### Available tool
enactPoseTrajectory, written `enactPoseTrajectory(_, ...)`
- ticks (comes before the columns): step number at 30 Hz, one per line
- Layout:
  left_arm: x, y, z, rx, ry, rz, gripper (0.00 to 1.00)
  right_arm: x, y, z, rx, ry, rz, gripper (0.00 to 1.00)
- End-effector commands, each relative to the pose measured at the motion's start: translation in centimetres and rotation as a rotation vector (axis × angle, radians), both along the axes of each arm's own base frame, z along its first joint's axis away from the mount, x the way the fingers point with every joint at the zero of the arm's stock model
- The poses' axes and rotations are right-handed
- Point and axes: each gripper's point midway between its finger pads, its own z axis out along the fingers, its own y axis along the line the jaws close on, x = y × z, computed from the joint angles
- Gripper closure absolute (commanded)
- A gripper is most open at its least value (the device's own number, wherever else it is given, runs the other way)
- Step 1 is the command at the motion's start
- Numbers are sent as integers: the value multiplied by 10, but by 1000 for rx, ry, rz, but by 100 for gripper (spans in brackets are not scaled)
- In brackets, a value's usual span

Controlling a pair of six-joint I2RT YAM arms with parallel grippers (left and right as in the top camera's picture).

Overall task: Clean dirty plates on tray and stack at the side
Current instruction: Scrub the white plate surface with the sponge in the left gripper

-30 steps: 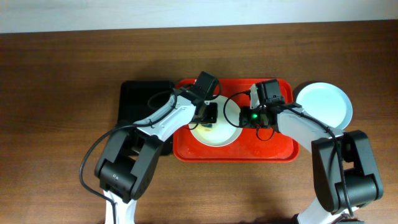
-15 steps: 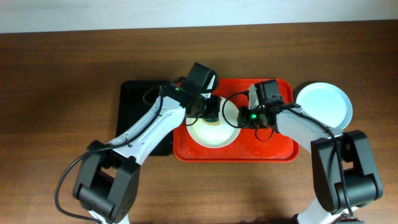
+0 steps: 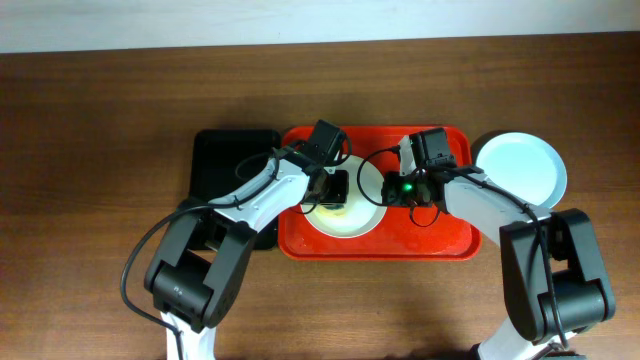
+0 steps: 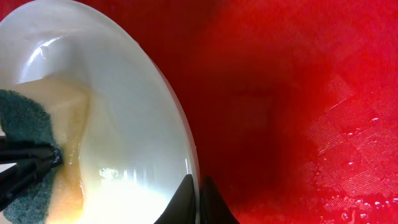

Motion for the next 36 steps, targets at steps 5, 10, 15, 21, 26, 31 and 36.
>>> enactPoseTrajectory(5, -41, -30, -45, -177, 237, -95, 100, -5, 5, -4, 14, 17, 12, 96)
enactPoseTrajectory(10, -38, -59, -24, -351, 224, -173, 100, -5, 5, -4, 14, 17, 12, 96)
enactPoseTrajectory(15, -15, -45, -9, -374, 177, -132, 100, -5, 5, -4, 14, 18, 12, 96)
enactPoseTrajectory(21, 8, -21, 41, -396, 63, -121, 100, -5, 5, -4, 14, 17, 12, 96)
enactPoseTrajectory(26, 15, 1, 50, -265, -3, -65, 100, -5, 5, -4, 14, 18, 12, 96)
enactPoseTrajectory(31, 8, 22, 26, -89, -8, -16, 100, -5, 5, -4, 14, 17, 12, 96)
enactPoseTrajectory(36, -1, 35, 5, 76, -44, 61, 100, -5, 5, -4, 14, 18, 12, 96)
